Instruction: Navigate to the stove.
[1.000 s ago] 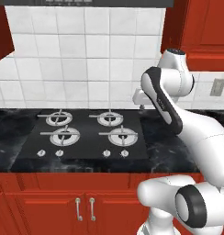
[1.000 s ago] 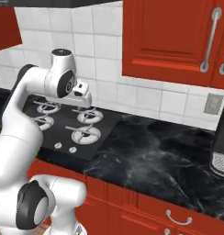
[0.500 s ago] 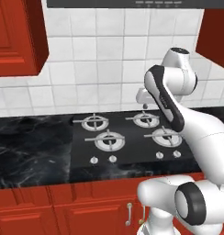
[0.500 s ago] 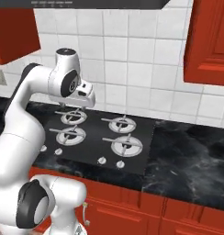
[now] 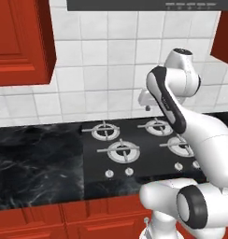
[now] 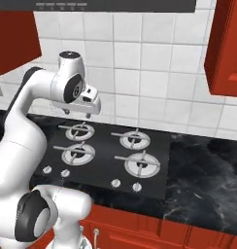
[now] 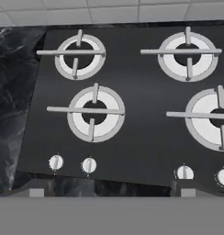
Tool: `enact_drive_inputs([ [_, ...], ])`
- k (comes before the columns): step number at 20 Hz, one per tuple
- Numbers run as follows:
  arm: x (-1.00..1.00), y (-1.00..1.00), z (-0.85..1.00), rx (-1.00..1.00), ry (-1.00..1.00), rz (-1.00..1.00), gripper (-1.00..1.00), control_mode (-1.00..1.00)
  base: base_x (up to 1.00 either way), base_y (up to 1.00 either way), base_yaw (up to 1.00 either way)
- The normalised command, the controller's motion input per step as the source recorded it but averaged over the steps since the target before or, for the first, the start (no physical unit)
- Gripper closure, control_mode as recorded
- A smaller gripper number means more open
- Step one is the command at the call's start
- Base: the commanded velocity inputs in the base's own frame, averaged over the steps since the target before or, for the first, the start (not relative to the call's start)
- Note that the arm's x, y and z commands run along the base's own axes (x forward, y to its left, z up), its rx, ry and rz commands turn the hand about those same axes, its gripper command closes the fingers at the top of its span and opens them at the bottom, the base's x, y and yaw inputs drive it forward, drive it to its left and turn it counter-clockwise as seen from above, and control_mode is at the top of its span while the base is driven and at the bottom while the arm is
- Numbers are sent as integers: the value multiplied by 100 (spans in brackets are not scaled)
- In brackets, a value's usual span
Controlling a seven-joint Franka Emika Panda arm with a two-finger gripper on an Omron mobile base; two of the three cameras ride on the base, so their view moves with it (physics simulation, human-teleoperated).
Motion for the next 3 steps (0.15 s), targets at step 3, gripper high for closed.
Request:
enact_drive_inputs([
  [3,0,0,0,0,0,0,-100,100,0,0,-1],
])
